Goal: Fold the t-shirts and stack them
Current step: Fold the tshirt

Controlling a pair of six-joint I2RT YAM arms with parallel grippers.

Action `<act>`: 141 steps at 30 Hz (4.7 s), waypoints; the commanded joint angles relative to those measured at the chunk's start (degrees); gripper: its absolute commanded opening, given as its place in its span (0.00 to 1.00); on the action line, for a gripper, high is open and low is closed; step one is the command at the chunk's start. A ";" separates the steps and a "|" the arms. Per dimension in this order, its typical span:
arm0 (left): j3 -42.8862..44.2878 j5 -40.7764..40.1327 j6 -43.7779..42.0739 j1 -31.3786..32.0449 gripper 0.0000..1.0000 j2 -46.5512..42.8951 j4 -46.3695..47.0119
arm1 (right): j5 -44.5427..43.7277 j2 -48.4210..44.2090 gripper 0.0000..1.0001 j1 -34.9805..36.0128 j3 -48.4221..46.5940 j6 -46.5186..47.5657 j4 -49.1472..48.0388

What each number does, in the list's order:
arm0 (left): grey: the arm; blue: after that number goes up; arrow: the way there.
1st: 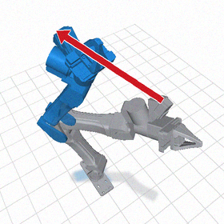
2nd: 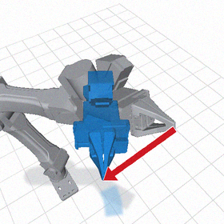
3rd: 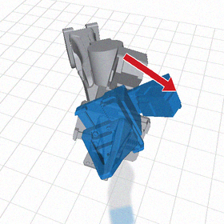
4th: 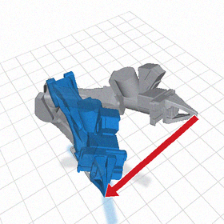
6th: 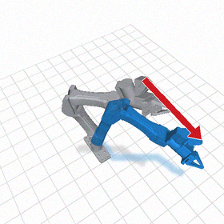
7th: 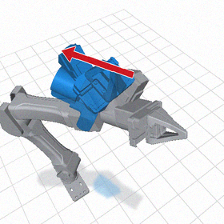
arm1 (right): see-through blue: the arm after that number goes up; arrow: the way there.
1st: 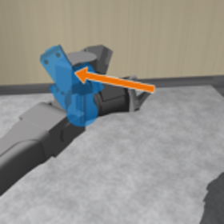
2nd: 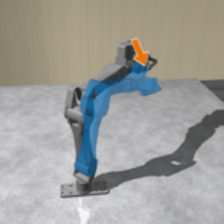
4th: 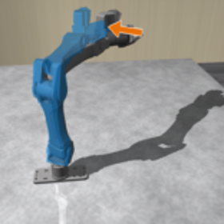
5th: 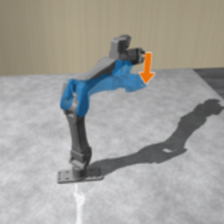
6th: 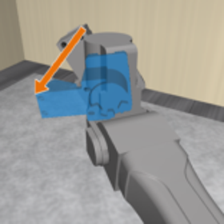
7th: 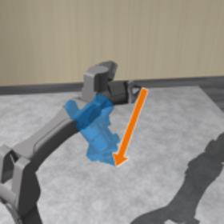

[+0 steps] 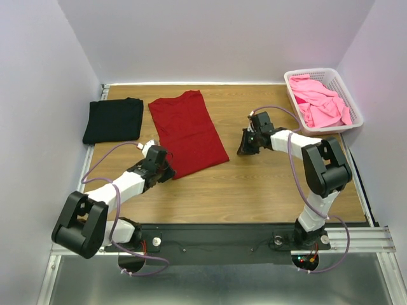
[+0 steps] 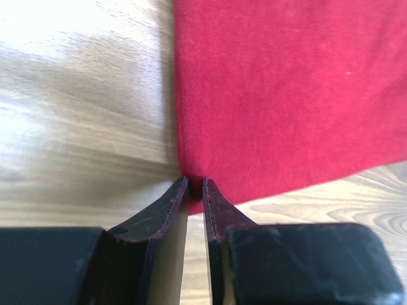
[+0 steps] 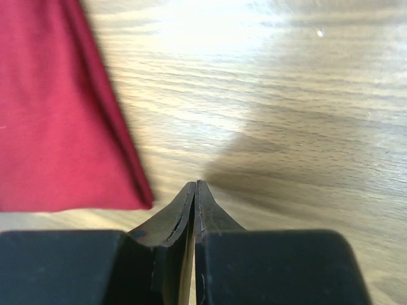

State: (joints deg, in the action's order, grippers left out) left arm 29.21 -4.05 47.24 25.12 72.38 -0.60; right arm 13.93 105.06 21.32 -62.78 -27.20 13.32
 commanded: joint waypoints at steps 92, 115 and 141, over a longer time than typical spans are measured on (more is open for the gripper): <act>7.88 -12.82 25.88 34.73 0.50 4.62 -22.51 | -8.39 -32.90 0.69 1.26 24.64 -8.66 21.75; 8.05 -12.91 20.70 31.74 0.46 6.19 -22.34 | -8.74 -24.20 0.54 7.15 22.79 -12.61 16.56; 8.75 -9.31 13.14 31.83 0.00 9.28 -26.90 | -17.36 -22.60 0.01 9.18 23.67 -10.86 24.20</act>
State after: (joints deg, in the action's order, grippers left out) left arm 39.38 -14.55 63.20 56.88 81.19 -17.63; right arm 3.88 81.54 29.69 -40.71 -40.49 31.09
